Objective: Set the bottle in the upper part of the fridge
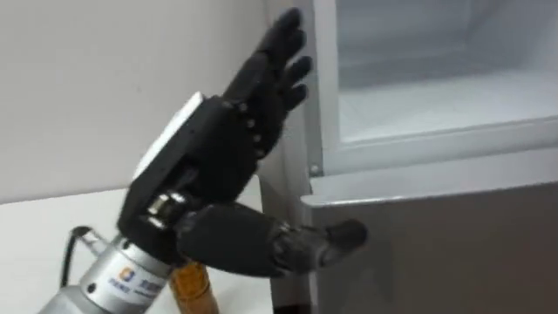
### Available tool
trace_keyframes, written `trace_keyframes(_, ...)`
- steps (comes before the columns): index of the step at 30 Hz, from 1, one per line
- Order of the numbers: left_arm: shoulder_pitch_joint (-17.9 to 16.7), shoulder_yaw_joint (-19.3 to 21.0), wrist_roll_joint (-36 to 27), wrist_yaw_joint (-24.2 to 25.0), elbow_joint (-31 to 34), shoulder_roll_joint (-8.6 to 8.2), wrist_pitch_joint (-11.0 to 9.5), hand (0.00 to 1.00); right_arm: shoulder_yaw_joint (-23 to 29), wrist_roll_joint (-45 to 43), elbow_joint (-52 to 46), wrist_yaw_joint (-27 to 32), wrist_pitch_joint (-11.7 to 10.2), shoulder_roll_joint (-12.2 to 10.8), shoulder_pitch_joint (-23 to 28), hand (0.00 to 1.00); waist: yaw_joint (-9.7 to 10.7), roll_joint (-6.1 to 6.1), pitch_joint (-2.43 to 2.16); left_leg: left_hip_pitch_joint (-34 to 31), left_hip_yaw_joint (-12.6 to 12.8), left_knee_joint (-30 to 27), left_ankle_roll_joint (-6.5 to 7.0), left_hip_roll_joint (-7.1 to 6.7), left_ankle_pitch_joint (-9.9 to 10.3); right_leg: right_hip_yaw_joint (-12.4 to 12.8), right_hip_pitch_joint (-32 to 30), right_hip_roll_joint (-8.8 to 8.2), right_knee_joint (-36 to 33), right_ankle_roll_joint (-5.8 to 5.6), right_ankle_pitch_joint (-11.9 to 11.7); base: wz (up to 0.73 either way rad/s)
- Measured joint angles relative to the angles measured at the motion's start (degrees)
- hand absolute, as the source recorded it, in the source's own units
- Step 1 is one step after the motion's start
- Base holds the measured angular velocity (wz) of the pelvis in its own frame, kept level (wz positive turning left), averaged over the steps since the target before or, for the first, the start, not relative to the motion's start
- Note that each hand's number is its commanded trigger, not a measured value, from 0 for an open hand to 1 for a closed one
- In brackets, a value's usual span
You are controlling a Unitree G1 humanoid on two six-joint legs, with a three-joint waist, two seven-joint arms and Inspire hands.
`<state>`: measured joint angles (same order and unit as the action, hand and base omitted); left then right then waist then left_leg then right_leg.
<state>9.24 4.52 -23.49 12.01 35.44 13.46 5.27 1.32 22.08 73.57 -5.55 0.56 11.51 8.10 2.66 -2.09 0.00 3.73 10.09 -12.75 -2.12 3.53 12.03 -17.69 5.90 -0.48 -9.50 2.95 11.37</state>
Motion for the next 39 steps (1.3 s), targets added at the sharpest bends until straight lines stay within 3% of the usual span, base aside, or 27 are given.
trace_keyframes(5, -4.5, 11.3, 4.4, -5.6, 0.6, -0.71, -4.9, 0.00, 1.3, 0.2, 0.1, 0.4, -2.3, -0.7, 1.1, 0.00, -2.8, -0.35, -0.19, 0.0, -2.8, -0.1, 0.08, -0.81, 0.0, -3.0, 2.2, -0.50, 1.0, -0.47, 0.2, 0.29)
trace_keyframes(7, -7.0, 14.8, 4.4, -8.3, 0.9, -1.34, -6.3, 0.00, 2.1, 0.2, 0.1, 0.5, -2.9, -0.9, 1.5, 0.00, -4.0, -0.79, -0.42, -0.7, -3.8, -0.4, 0.09, -1.19, 0.0, -3.9, 2.6, -0.62, 1.6, -0.67, 0.4, 0.33)
trace_keyframes(10, -9.8, 19.3, 4.9, -13.1, 1.2, -1.54, -8.3, 0.00, 2.4, 0.1, -0.1, 0.6, -3.2, -1.5, 2.1, 0.00, -5.7, -0.72, -0.38, -1.4, -6.1, -0.6, 0.26, -1.79, -0.1, -6.0, 2.5, -0.88, 1.8, -0.95, 0.7, 0.40)
trace_keyframes(11, -11.2, 21.2, 5.8, -14.6, 1.2, -1.85, -8.5, 0.00, 2.7, 0.1, -0.4, 0.7, -3.6, -1.5, 2.7, 0.00, -6.2, -0.38, -0.16, -1.4, -7.2, -0.6, 0.40, -2.16, -0.2, -6.6, 2.8, -1.11, 1.8, -1.18, 0.9, 0.36)
trace_keyframes(14, -15.2, 24.5, 6.3, -17.9, 0.7, -3.78, -9.1, 0.00, 3.9, 0.0, -0.8, 1.3, -3.7, -1.8, 3.8, 0.00, -7.9, -1.11, -0.48, -1.5, -8.4, -0.7, 0.42, -2.79, -0.2, -7.8, 3.4, -1.57, 1.8, -1.67, 1.4, 0.30)
trace_keyframes(15, -16.5, 25.1, 6.3, -19.3, 0.3, -4.47, -9.1, 0.00, 4.1, 0.0, -0.8, 1.5, -3.7, -1.8, 3.9, 0.00, -8.1, -0.82, -0.30, -2.0, -9.2, -0.9, 0.50, -3.13, -0.3, -8.8, 3.4, -1.74, 1.8, -1.83, 1.6, 0.37)
trace_keyframes(16, -16.9, 25.4, 6.3, -19.9, 0.1, -4.79, -9.1, 0.00, 4.3, 0.1, -0.9, 1.6, -3.6, -1.8, 3.9, 0.00, -8.1, -1.20, -0.44, -2.2, -9.6, -1.0, 0.53, -3.28, -0.3, -9.3, 3.4, -1.82, 1.8, -1.91, 1.6, 0.35)
trace_keyframes(19, -19.4, 26.9, 6.3, -21.4, -2.9, -5.32, -9.3, 0.00, 4.4, 0.2, -1.8, 2.4, -3.4, -2.0, 4.4, 0.00, -9.8, -0.96, -0.17, -2.4, -10.6, -0.9, 0.61, -3.56, -0.3, -9.9, 3.6, -1.99, 1.8, -2.04, 1.7, 0.13)
trace_keyframes(23, -25.1, 26.8, 6.1, -25.4, -8.2, -8.28, -9.5, 0.00, 4.4, 0.7, -2.6, 3.8, -2.9, -2.3, 5.0, 0.00, -9.8, -1.03, -0.19, -2.2, -12.0, -0.9, 0.73, -4.37, -0.4, -11.7, 4.4, -2.59, 1.6, -2.57, 2.3, 0.22)
trace_keyframes(30, -29.7, 26.4, 4.9, -28.8, -22.9, -8.67, -9.4, 0.00, 4.6, 0.5, -5.1, 4.1, -1.8, -2.4, 6.7, 0.00, -10.5, 0.10, -0.18, -2.9, -15.4, -1.0, 1.07, -5.51, -0.6, -15.1, 5.1, -3.21, 1.7, -3.14, 2.9, 0.25)
trace_keyframes(33, -32.3, 24.7, 2.9, -29.4, -32.3, -9.30, -10.2, 0.00, 4.6, 0.3, -6.1, 4.1, -1.7, -2.4, 7.5, 0.00, -11.2, 0.41, -0.32, -2.7, -15.5, -1.0, 1.15, -5.84, -0.6, -15.3, 5.3, -3.53, 1.5, -3.42, 3.0, 0.05)
trace_keyframes(35, -33.3, 24.0, 2.2, -30.0, -40.7, -10.69, -9.8, 0.00, 5.3, -0.5, -6.6, 3.9, -1.7, -2.8, 7.4, 0.00, -11.0, 0.85, -0.35, -2.4, -16.4, -0.9, 1.17, -6.06, -0.6, -15.5, 5.6, -3.66, 1.3, -3.55, 3.1, 0.10)
trace_keyframes(39, -33.5, 21.7, 0.6, -30.0, -56.1, -10.77, -9.8, 0.00, 6.2, -2.3, -7.4, 2.8, -1.8, -2.8, 7.6, 0.00, -11.1, 1.01, -0.32, -1.4, -15.4, -0.9, 1.49, -6.04, -0.4, -14.5, 6.2, -3.86, 0.9, -3.70, 3.6, -0.05)
